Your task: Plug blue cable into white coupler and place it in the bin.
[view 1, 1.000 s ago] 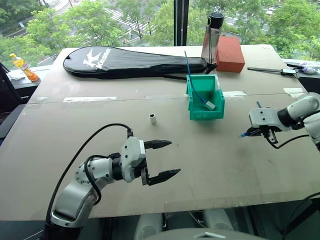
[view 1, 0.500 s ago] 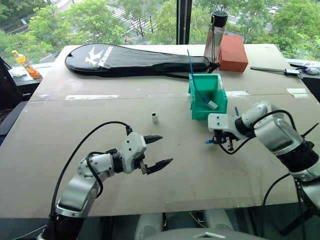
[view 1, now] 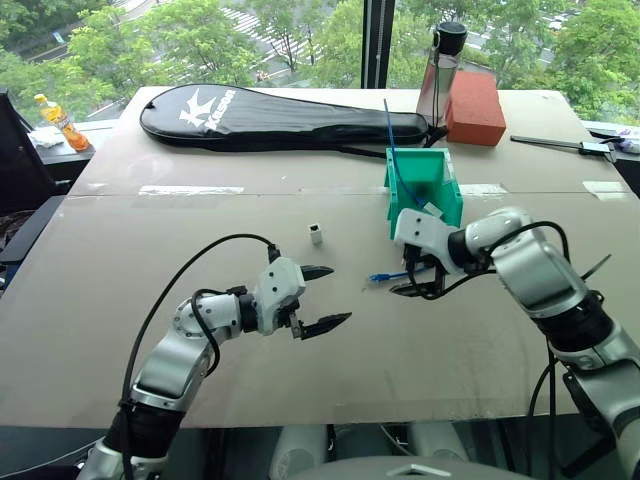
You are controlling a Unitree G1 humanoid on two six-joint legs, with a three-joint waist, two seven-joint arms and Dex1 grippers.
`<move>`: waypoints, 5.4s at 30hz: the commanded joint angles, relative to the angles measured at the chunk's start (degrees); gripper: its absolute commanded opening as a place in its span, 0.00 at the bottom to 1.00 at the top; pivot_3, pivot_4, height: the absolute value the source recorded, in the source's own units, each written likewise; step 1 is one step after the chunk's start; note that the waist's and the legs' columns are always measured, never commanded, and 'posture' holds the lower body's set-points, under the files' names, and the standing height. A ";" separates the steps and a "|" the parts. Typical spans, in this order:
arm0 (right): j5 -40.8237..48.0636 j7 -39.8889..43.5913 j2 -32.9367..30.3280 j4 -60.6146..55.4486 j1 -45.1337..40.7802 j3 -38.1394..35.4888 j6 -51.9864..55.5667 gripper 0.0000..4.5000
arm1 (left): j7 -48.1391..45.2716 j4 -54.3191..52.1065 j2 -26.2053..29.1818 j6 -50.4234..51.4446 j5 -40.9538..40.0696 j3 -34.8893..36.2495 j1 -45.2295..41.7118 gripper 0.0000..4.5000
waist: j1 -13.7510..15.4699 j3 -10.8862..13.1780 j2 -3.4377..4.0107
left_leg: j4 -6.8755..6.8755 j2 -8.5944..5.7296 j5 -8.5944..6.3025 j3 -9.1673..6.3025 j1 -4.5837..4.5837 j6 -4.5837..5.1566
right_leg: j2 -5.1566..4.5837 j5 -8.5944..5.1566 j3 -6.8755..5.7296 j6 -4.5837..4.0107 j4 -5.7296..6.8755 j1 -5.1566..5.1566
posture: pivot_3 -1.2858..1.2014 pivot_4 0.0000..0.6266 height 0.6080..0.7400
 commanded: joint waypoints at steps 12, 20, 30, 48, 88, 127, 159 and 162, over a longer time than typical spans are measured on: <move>16.64 -12.22 1.93 -27.37 42.74 -30.31 -10.49 0.99 | -5.89 22.38 -4.64 -9.68 8.87 -6.79 -18.31 1.00 | -0.01 -0.07 -0.12 | 0.03 -0.08 0.00 -0.13 0.00 0.01 | 0.05 0.05 -0.01 0.29 -0.02 0.12 | 0.52 0.24 1.00; 17.19 -16.32 3.84 -30.53 57.03 -34.23 -25.08 0.99 | -8.13 29.44 -8.28 -13.13 11.59 -8.92 -23.47 1.00 | -0.17 -0.12 -0.18 | 0.08 -0.04 0.00 -0.16 0.11 0.02 | 0.17 -0.01 0.07 0.21 0.07 0.15 | 0.52 0.24 1.00; 18.30 -19.87 1.05 -31.16 59.21 -33.83 -26.09 1.00 | -8.02 33.96 -9.65 -14.14 14.99 -10.39 -24.77 0.41 | 0.04 -0.14 -0.21 | 0.11 -0.04 0.00 -0.12 0.12 0.02 | 0.16 -0.07 0.14 0.09 0.07 0.16 | 0.52 0.24 1.00; 53.94 -50.64 23.56 -33.08 50.48 -26.49 5.52 1.00 | -12.51 16.98 -11.20 -16.88 4.30 -5.99 -21.30 0.01 | 0.40 -0.24 -0.27 | 0.13 0.00 0.00 -0.19 0.03 0.02 | 0.02 -0.07 0.06 0.05 0.07 0.15 | 0.52 0.24 1.00; 81.42 -75.07 17.74 -26.01 41.49 -19.78 -7.38 0.35 | 2.94 -0.50 -12.65 -28.68 11.07 -10.09 0.03 0.00 | -1.12 -0.28 -0.24 | 0.10 0.03 -0.01 -0.17 0.10 0.04 | 0.07 -0.06 0.22 0.08 0.07 0.18 | 0.52 0.24 1.00; 84.54 -77.42 14.83 -19.49 31.50 -16.46 -11.94 0.29 | -2.29 11.26 -15.04 -18.43 3.86 -4.99 -18.51 0.00 | -0.95 -0.39 -0.26 | 0.08 -0.04 -0.03 -0.19 0.00 0.12 | 0.16 0.03 0.32 0.44 0.01 0.19 | 0.52 0.24 1.00; 79.07 -73.10 13.90 -19.59 32.67 -18.12 -12.08 0.58 | -0.58 12.59 -15.58 -20.25 2.95 -2.69 -17.12 0.00 | -0.96 -0.39 -0.26 | 0.08 -0.03 -0.03 -0.20 0.01 0.12 | 0.17 0.03 0.31 0.44 0.01 0.19 | 0.52 0.24 1.00; 81.56 -72.72 13.74 -19.84 33.35 -17.93 -11.35 0.68 | -0.78 12.82 -15.58 -20.79 3.12 -2.61 -17.08 0.00 | -0.95 -0.39 -0.26 | 0.08 -0.04 -0.03 -0.19 0.01 0.12 | 0.17 0.03 0.31 0.44 0.02 0.19 | 0.52 0.24 1.00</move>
